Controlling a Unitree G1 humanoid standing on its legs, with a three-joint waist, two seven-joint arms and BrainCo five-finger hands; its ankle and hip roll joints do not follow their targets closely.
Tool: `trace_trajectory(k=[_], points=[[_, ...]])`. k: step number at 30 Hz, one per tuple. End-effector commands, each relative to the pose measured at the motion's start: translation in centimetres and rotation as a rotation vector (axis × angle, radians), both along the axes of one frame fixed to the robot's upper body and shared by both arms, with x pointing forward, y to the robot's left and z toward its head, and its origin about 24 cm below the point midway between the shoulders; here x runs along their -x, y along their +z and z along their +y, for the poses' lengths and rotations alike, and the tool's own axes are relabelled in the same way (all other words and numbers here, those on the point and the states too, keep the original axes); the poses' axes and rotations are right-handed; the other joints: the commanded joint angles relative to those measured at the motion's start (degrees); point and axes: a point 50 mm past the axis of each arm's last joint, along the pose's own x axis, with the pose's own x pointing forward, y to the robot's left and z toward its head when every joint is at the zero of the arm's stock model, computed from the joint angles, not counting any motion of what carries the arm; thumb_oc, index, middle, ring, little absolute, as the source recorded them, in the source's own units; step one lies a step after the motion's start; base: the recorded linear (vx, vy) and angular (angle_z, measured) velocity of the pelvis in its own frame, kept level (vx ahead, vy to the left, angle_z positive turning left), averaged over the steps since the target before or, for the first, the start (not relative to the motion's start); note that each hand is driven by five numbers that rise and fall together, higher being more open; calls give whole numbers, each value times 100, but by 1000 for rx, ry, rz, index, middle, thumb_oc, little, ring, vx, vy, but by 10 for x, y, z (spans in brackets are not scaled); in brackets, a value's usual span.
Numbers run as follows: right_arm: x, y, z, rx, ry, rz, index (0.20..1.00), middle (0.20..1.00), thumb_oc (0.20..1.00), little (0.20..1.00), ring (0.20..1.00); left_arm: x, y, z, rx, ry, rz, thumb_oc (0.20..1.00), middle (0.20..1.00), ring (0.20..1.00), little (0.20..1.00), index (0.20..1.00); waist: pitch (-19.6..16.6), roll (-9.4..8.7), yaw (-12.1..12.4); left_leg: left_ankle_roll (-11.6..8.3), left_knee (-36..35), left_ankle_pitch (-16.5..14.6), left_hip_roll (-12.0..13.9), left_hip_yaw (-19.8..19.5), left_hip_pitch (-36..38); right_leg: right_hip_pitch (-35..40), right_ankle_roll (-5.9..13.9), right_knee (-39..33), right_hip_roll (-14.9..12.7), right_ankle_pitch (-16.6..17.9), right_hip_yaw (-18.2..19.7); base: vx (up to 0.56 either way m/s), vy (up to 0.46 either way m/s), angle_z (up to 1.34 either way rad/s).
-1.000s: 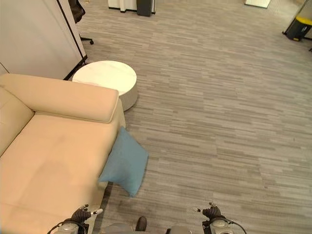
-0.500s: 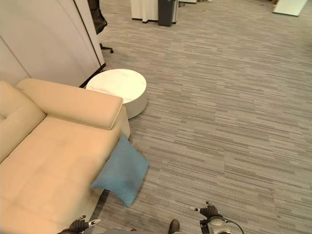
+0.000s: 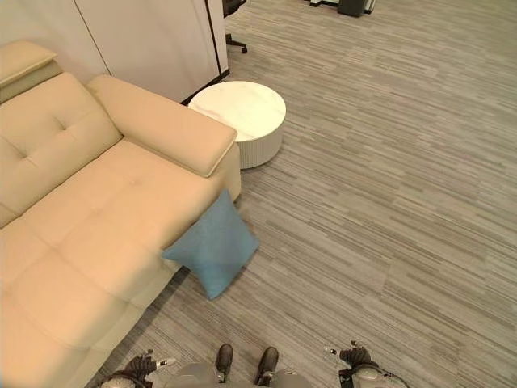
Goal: Pick up all the scattered cushions and arrange them neatly on the sofa.
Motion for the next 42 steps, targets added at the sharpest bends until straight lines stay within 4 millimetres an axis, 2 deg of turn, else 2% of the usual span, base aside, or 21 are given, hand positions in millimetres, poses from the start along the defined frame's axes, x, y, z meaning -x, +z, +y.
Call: trace_trajectory(k=[1, 2, 5, 9, 13, 16, 19, 20, 21, 24, 25, 26, 27, 28, 29, 30, 31, 35, 37, 38, 42], points=[[-9, 5, -3, 22, 52, -46, 1000, 1000, 1000, 1000, 1000, -14, 4, 9, -19, 28, -36, 1000, 1000, 1000, 1000, 1000, 38, 19, 192, 182, -68, 315, -255, 32, -38, 506, 901, 1447, -751, 785, -181, 255, 140, -20], [-14, 7, -2, 23, 55, -64, 1000, 1000, 1000, 1000, 1000, -19, 6, 10, -22, 24, -52, 1000, 1000, 1000, 1000, 1000, 190, 142, 84, 305, -64, 331, -196, -112, 153, 104, 941, 2491, -755, 1207, 97, 184, 112, 3], [-16, 8, -1, 15, 50, -75, 1000, 1000, 1000, 1000, 1000, -25, 8, 11, -30, 6, -70, 1000, 1000, 1000, 1000, 1000, 186, 216, -32, 313, -103, 300, -136, -377, 326, -238, 831, 2641, -627, 1132, 343, 206, 12, 29], [-17, 8, 1, 10, 53, -78, 1000, 1000, 1000, 1000, 1000, -38, 12, 10, -37, -5, -114, 1000, 1000, 1000, 1000, 1000, 172, 175, -167, 203, -309, 193, -101, -729, 688, -456, 784, 1422, -695, 1161, 678, 262, -123, 44], [-19, 8, 1, 1, 29, -78, 1000, 1000, 1000, 1000, 1000, -38, 12, 12, -44, 23, -115, 1000, 1000, 1000, 1000, 1000, 144, 103, -397, -9, -449, -65, 17, -1239, 1072, -645, 1033, -113, -653, 1498, 1529, 344, -211, 52], [-18, 7, 1, 1, 31, -76, 1000, 1000, 1000, 1000, 1000, -34, 11, 13, -45, 32, -108, 1000, 1000, 1000, 1000, 1000, 140, 93, -391, -53, -441, -120, 78, -1306, 1138, -609, 1052, -227, -699, 1559, 1352, 198, -172, 66], [-12, 5, 3, -7, 41, -63, 1000, 1000, 1000, 1000, 1000, -22, 8, 13, -44, 65, -70, 1000, 1000, 1000, 1000, 1000, 19, 24, -323, -289, -249, -109, 425, -1551, 1131, -337, 908, -51, -608, 1212, 1223, 202, -298, 95], [-11, 6, -1, 2, 30, -72, 1000, 1000, 1000, 1000, 1000, -22, 7, 11, -39, 66, -70, 1000, 1000, 1000, 1000, 1000, 7, 20, -338, -431, -158, -10, 599, -1571, 978, -230, 840, 11, -642, 1023, 893, 110, -262, 88], [-11, 6, -1, 1, 30, -72, 1000, 1000, 1000, 1000, 1000, -22, 7, 12, -40, 66, -70, 1000, 1000, 1000, 1000, 1000, -7, 3, -360, -429, -158, 12, 578, -1592, 948, -245, 847, 2, -666, 1035, 879, 73, -261, 88], [-10, 8, -7, 11, 2, -91, 1000, 1000, 1000, 1000, 1000, -32, 9, 8, -32, 52, -96, 1000, 1000, 1000, 1000, 1000, 92, -90, -448, -504, 265, 113, 722, -1149, 473, -21, 773, -21, -770, 862, 415, 55, -260, 127], [-11, 10, -9, 10, -1, -101, 1000, 1000, 1000, 1000, 1000, -40, 11, 8, -32, 25, -114, 1000, 1000, 1000, 1000, 1000, 129, -126, -507, -502, 337, 101, 782, -570, 340, 168, 716, -118, -768, 769, 127, 35, -126, 139], [-11, 10, -8, 10, -1, -101, 1000, 1000, 1000, 1000, 1000, -40, 11, 8, -32, 25, -114, 1000, 1000, 1000, 1000, 1000, 113, -139, -523, -498, 331, 123, 765, -584, 313, 149, 721, -123, -785, 779, 115, 61, -189, 130], [-11, 10, -9, 6, -4, -102, 1000, 1000, 1000, 1000, 1000, -43, 12, 6, -25, 12, -124, 1000, 1000, 1000, 1000, 1000, 121, -158, -524, -464, 243, 88, 650, -322, 221, 228, 718, -197, -781, 771, -28, 59, -129, 135], [-9, 9, -8, 1, -8, -99, 1000, 1000, 1000, 1000, 1000, -47, 12, 4, -22, -18, -131, 1000, 1000, 1000, 1000, 1000, 128, -155, -579, -354, 67, 150, 502, 328, 41, 390, 721, -253, -750, 721, -225, 60, -130, 110], [-9, 9, -8, 1, -8, -99, 1000, 1000, 1000, 1000, 1000, -47, 13, 4, -22, -18, -131, 1000, 1000, 1000, 1000, 1000, 110, -162, -591, -351, 63, 167, 493, 319, 16, 369, 724, -255, -759, 729, -234, 83, -104, 125], [-6, 8, -8, -2, -15, -93, 1000, 1000, 1000, 1000, 1000, -48, 12, 2, -11, -43, -126, 1000, 1000, 1000, 1000, 1000, 74, -126, -641, -237, -78, 257, 352, 860, -105, 428, 712, -231, -714, 647, -432, 85, -29, 89], [-3, 7, -8, 0, -15, -83, 1000, 1000, 1000, 1000, 1000, -45, 11, 2, -8, -46, -115, 1000, 1000, 1000, 1000, 1000, 58, -112, -638, -215, -117, 269, 300, 941, -99, 459, 715, -212, -700, 610, -514, 88, -31, 96], [-9, 6, 1, -13, 35, -84, 1000, 1000, 1000, 1000, 1000, -36, 10, 5, -7, -9, -107, 1000, 1000, 1000, 1000, 1000, 109, -168, -472, -186, -10, 175, 126, 414, -22, 508, 688, 17, -718, 556, -402, 135, 34, 11], [-10, 6, 4, -19, 44, -87, 1000, 1000, 1000, 1000, 1000, -31, 9, 7, -7, 7, -88, 1000, 1000, 1000, 1000, 1000, 126, -158, -442, -139, -66, 165, 164, 429, 29, 541, 729, 234, -797, 502, -452, 152, 116, -33], [-13, 6, 6, -19, 67, -90, 1000, 1000, 1000, 1000, 1000, -28, 8, 8, -8, 4, -78, 1000, 1000, 1000, 1000, 1000, 147, -165, -361, 8, -80, 101, 73, 275, 116, 453, 773, 731, -929, 688, -354, 129, 138, 10], [-22, 9, 11, -23, 91, -119, 1000, 1000, 1000, 1000, 1000, -29, 9, 11, -15, 5, -83, 1000, 1000, 1000, 1000, 1000, 285, -95, -358, 177, -112, 120, 52, 148, 237, 42, 880, 1704, -1055, 1192, -20, 84, 132, 11]])
